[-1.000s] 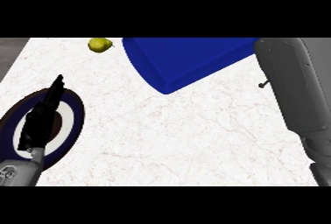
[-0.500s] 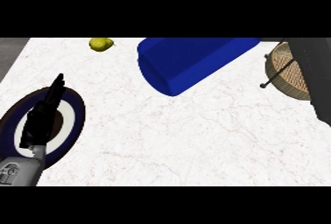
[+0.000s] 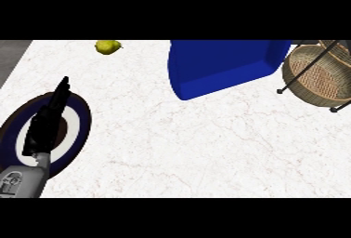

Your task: Pick the sweet potato from the tray and place it in the tiered basket

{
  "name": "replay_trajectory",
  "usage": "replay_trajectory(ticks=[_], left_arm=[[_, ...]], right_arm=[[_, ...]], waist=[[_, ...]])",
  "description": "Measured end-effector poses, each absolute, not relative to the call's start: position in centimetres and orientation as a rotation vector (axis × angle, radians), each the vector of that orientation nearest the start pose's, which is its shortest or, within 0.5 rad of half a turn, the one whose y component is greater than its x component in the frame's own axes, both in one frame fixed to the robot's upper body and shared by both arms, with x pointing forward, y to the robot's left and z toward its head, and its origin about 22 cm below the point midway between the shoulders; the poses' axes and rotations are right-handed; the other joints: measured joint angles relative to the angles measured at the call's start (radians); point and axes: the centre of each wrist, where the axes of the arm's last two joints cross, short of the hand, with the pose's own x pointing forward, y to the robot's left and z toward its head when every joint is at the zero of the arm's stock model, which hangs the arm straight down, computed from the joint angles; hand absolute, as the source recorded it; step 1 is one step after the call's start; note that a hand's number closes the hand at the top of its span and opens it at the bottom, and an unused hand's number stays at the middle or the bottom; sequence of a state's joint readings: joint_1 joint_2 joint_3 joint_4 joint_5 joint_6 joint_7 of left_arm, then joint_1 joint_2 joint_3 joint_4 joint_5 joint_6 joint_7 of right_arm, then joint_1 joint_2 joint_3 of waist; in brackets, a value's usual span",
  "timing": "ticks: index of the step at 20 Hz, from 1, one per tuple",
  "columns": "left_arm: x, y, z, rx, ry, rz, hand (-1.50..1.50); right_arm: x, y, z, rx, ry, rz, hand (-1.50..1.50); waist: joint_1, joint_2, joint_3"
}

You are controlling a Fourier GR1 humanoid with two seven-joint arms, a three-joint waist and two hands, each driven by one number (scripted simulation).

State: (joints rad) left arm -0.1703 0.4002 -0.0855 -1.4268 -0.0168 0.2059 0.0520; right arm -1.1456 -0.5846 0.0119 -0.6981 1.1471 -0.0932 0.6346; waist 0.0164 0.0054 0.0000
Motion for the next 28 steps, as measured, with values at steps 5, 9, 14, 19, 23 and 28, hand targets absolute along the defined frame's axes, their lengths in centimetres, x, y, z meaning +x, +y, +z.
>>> replay_trajectory(ticks=[5, 9, 14, 19, 23, 28], left_arm=[[28.0, 29.6, 3.5, 0.427, -1.542, -0.24, 0.0], [28.0, 29.4, 3.5, 0.417, -1.544, -0.242, 0.0], [28.0, 29.5, 3.6, 0.419, -1.551, -0.241, 0.0], [28.3, 28.9, 4.1, 0.416, -1.55, -0.244, 0.0], [28.3, 29.4, 4.0, 0.417, -1.548, -0.242, 0.0], [28.3, 29.4, 4.1, 0.421, -1.543, -0.243, 0.0]], right_arm=[[44.4, -32.2, 25.5, -1.629, -1.028, 0.544, 1.5], [44.2, -34.3, 25.1, -1.545, -1.056, 0.538, 1.5], [43.8, -36.2, 23.8, -1.417, -1.061, 0.496, 1.5], [43.3, -38.2, 22.0, -1.289, -1.038, 0.364, -1.5], [43.0, -39.1, 20.4, -1.248, -1.084, 0.289, -1.5], [42.5, -39.7, 19.3, -1.243, -1.19, 0.17, -1.5]], waist=[[-0.002, -0.008, -0.005], [0.001, -0.012, -0.009], [-0.002, -0.018, -0.012], [-0.004, -0.021, -0.011], [-0.004, -0.014, -0.006], [-0.004, -0.008, -0.003]])
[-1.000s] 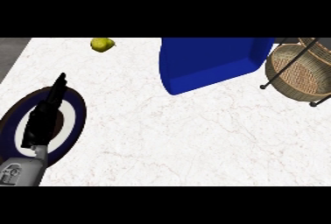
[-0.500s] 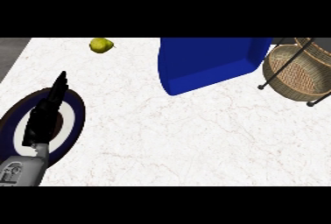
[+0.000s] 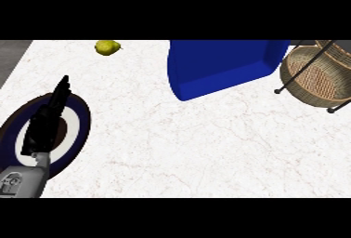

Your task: Pick the sweet potato from the tray and place it in the tiered basket

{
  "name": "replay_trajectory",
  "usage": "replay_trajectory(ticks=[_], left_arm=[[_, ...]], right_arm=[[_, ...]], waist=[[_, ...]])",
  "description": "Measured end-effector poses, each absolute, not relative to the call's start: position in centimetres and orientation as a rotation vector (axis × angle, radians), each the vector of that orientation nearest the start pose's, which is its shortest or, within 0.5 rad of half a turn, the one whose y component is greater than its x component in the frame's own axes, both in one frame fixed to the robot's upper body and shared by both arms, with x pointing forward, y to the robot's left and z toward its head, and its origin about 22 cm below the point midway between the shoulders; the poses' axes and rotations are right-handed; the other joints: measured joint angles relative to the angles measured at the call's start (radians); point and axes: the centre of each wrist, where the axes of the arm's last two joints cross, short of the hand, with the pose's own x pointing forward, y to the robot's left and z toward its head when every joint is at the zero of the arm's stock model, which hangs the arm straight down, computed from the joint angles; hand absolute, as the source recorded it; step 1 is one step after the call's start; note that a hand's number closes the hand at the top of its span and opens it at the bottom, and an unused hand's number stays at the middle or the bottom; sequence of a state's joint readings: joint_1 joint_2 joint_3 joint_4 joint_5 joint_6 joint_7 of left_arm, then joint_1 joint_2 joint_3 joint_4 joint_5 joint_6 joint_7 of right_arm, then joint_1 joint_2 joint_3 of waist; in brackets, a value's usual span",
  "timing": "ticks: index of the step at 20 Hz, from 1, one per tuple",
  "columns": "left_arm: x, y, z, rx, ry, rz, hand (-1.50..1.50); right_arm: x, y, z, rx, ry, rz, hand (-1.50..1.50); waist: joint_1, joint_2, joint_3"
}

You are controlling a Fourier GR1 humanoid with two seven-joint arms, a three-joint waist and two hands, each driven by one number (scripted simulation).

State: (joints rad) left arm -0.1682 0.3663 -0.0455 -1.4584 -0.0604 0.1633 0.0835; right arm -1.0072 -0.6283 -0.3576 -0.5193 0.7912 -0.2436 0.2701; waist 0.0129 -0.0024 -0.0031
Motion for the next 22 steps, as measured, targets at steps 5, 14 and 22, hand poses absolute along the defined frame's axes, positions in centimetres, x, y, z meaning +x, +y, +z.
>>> replay_trajectory(ticks=[5, 14, 22], left_arm=[[27.9, 29.1, 3.7, 0.429, -1.532, -0.24, 0.0], [27.1, 30.5, 2.9, 0.447, -1.515, -0.212, 0.0], [27.1, 31.3, 3.3, 0.47, -1.506, -0.194, 0.0]], right_arm=[[41.8, -40.5, 22.0, -1.289, -1.274, 0.069, -1.5], [37.1, -45.2, 25.5, -1.222, -1.207, -0.116, -1.5], [28.3, -50.9, 24.4, -1.141, -1.239, -0.172, -1.5]], waist=[[-0.008, 0.0, 0.002], [-0.04, -0.009, 0.002], [-0.063, -0.012, 0.003]])
